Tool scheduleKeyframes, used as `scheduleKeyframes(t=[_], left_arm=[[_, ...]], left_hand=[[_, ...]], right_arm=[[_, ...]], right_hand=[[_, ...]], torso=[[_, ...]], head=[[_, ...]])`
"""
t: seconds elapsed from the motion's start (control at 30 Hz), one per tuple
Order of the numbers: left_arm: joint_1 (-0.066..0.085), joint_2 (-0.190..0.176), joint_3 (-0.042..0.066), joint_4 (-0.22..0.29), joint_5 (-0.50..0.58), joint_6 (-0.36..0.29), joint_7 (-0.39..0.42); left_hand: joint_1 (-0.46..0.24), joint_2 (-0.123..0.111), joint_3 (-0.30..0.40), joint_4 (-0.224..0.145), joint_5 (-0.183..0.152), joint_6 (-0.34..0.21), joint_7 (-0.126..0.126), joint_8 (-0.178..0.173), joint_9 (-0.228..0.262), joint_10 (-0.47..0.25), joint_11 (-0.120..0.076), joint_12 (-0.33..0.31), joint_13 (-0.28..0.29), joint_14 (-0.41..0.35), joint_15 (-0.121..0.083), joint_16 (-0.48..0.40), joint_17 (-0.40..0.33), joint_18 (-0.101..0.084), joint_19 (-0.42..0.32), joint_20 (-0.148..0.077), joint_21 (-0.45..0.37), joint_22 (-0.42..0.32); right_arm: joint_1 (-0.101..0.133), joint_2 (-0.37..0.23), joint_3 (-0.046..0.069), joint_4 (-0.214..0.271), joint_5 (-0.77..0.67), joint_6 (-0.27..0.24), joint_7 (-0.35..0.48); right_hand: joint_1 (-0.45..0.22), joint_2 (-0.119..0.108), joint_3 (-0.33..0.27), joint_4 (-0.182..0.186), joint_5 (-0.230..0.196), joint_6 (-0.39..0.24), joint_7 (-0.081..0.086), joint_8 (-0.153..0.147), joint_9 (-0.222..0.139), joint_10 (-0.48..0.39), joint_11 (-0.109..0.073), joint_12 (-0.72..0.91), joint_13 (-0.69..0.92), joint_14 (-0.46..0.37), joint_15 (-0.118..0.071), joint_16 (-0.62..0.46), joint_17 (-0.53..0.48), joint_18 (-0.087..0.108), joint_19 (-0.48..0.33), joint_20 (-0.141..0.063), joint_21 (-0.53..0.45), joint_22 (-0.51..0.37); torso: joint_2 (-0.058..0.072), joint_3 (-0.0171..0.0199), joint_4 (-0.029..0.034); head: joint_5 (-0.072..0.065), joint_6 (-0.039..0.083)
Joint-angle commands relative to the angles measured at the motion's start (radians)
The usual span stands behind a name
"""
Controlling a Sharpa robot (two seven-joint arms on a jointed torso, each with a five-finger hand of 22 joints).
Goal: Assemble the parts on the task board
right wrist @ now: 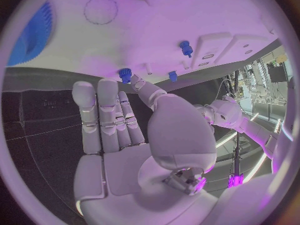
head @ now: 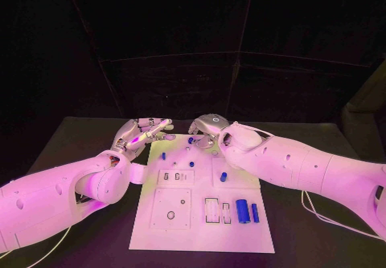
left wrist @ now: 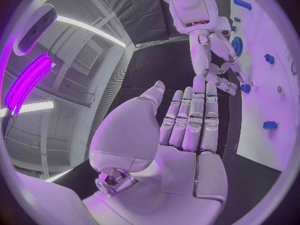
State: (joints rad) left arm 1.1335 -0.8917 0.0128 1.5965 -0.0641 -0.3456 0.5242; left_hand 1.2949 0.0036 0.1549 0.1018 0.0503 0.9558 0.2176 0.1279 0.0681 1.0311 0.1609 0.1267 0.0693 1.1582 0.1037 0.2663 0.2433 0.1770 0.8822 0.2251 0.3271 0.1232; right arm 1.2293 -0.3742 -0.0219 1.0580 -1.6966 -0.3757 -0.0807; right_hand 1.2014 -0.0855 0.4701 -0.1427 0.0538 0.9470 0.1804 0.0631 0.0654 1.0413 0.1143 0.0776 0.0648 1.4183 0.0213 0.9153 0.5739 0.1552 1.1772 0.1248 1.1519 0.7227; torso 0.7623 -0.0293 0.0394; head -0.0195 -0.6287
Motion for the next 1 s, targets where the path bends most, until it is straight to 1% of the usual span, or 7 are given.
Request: scheduleKeyframes(t=[0.03, 0.13, 0.33, 0.47, 0.57, 0.73, 1.0], left_arm=[[0.002, 0.000, 0.000, 0.000, -0.007, 0.016, 0.003], [0.002, -0.002, 0.000, 0.000, -0.007, 0.017, 0.002], [0.001, -0.007, -0.001, -0.001, -0.007, 0.018, 0.003], [0.001, -0.007, -0.001, -0.003, -0.007, 0.019, 0.002], [0.001, -0.006, -0.003, -0.006, -0.007, 0.020, 0.001], [0.001, -0.004, -0.006, -0.011, -0.007, 0.022, 0.003], [0.001, -0.001, -0.009, -0.019, -0.007, 0.026, 0.003]], left_hand=[[-0.001, 0.010, 0.002, -0.006, 0.003, 0.004, 0.006, -0.006, -0.001, -0.001, 0.004, -0.003, -0.001, 0.003, 0.004, -0.006, 0.002, 0.007, 0.009, -0.001, -0.005, -0.001], [-0.001, 0.010, 0.002, -0.006, 0.003, 0.004, 0.006, -0.006, -0.001, -0.001, 0.004, -0.003, -0.001, 0.003, 0.004, -0.006, 0.002, 0.007, 0.009, -0.001, -0.005, -0.001], [-0.001, 0.010, 0.003, -0.007, 0.003, 0.005, 0.006, -0.007, -0.001, 0.000, 0.004, -0.004, -0.001, 0.002, 0.004, -0.007, 0.003, 0.007, 0.008, -0.001, -0.006, -0.002], [-0.001, 0.010, 0.003, -0.007, 0.003, 0.005, 0.006, -0.007, -0.001, 0.000, 0.004, -0.004, -0.001, 0.002, 0.004, -0.007, 0.003, 0.007, 0.008, -0.001, -0.006, -0.002], [-0.001, 0.011, 0.004, -0.008, 0.003, 0.005, 0.005, -0.007, -0.001, 0.000, 0.004, -0.005, -0.001, 0.002, 0.004, -0.008, 0.003, 0.007, 0.008, -0.001, -0.007, -0.003], [0.000, 0.012, 0.006, -0.010, 0.003, 0.006, 0.005, -0.008, -0.001, 0.001, 0.004, -0.006, -0.001, 0.002, 0.004, -0.009, 0.004, 0.007, 0.008, -0.001, -0.007, -0.003], [0.001, 0.013, 0.007, -0.012, 0.003, 0.006, 0.004, -0.008, -0.001, 0.001, 0.004, -0.006, -0.001, 0.002, 0.004, -0.009, 0.005, 0.007, 0.008, -0.001, -0.008, -0.004]], right_arm=[[0.004, -0.038, 0.001, 0.036, 0.030, -0.034, -0.006], [0.007, -0.096, 0.001, 0.085, 0.089, -0.032, -0.014], [0.021, -0.230, 0.000, 0.177, 0.269, 0.045, -0.048], [0.027, -0.294, 0.001, 0.208, 0.335, 0.103, -0.071], [0.030, -0.323, 0.001, 0.207, 0.374, 0.155, -0.088], [0.032, -0.336, 0.001, 0.203, 0.380, 0.196, -0.105], [0.032, -0.311, 0.001, 0.175, 0.369, 0.240, -0.119]], right_hand=[[0.009, 0.005, -0.007, 0.007, 0.017, 0.007, -0.001, 0.006, 0.004, 0.024, -0.002, 0.018, 0.004, 0.007, -0.004, 0.016, 0.021, -0.003, 0.008, -0.002, 0.007, 0.014], [-0.001, 0.002, -0.017, 0.022, 0.021, 0.017, 0.000, 0.007, 0.005, 0.082, -0.009, 0.050, 0.013, 0.019, -0.009, 0.043, 0.053, -0.006, 0.023, -0.007, 0.021, 0.037], [-0.083, -0.076, -0.181, 0.101, 0.108, -0.065, -0.019, 0.002, 0.001, 0.283, -0.044, 0.194, 0.092, 0.050, -0.035, 0.138, 0.168, -0.022, 0.076, -0.031, 0.076, 0.126], [-0.045, -0.062, -0.312, 0.142, 0.128, -0.075, -0.033, 0.010, 0.005, 0.315, -0.052, 0.334, 0.213, 0.068, -0.045, 0.237, 0.296, -0.037, 0.119, -0.046, 0.130, 0.217], [0.024, -0.028, -0.442, 0.210, 0.132, -0.093, -0.027, 0.019, 0.006, 0.222, -0.051, 0.524, 0.405, 0.069, -0.054, 0.306, 0.384, -0.051, 0.130, -0.036, 0.162, 0.265], [0.077, -0.017, -0.498, 0.269, 0.133, -0.109, -0.024, 0.038, 0.007, 0.189, -0.050, 0.761, 0.660, 0.076, -0.036, 0.378, 0.491, -0.053, 0.141, -0.034, 0.191, 0.310], [0.108, -0.002, -0.509, 0.285, 0.159, -0.117, -0.022, 0.053, 0.007, 0.237, -0.047, 0.961, 0.880, 0.087, -0.035, 0.439, 0.588, -0.061, 0.160, -0.032, 0.221, 0.361]], torso=[[-0.002, 0.0013, -0.0006], [-0.002, 0.0012, -0.0034], [-0.006, 0.0016, -0.0125], [-0.009, 0.0038, -0.0213], [-0.011, 0.0060, -0.0278], [-0.011, 0.0072, -0.0287], [-0.010, 0.0069, -0.0266]], head=[[0.000, 0.000], [-0.002, 0.001], [-0.006, 0.005], [-0.002, 0.005], [0.001, 0.005], [0.000, 0.004], [-0.002, 0.003]])
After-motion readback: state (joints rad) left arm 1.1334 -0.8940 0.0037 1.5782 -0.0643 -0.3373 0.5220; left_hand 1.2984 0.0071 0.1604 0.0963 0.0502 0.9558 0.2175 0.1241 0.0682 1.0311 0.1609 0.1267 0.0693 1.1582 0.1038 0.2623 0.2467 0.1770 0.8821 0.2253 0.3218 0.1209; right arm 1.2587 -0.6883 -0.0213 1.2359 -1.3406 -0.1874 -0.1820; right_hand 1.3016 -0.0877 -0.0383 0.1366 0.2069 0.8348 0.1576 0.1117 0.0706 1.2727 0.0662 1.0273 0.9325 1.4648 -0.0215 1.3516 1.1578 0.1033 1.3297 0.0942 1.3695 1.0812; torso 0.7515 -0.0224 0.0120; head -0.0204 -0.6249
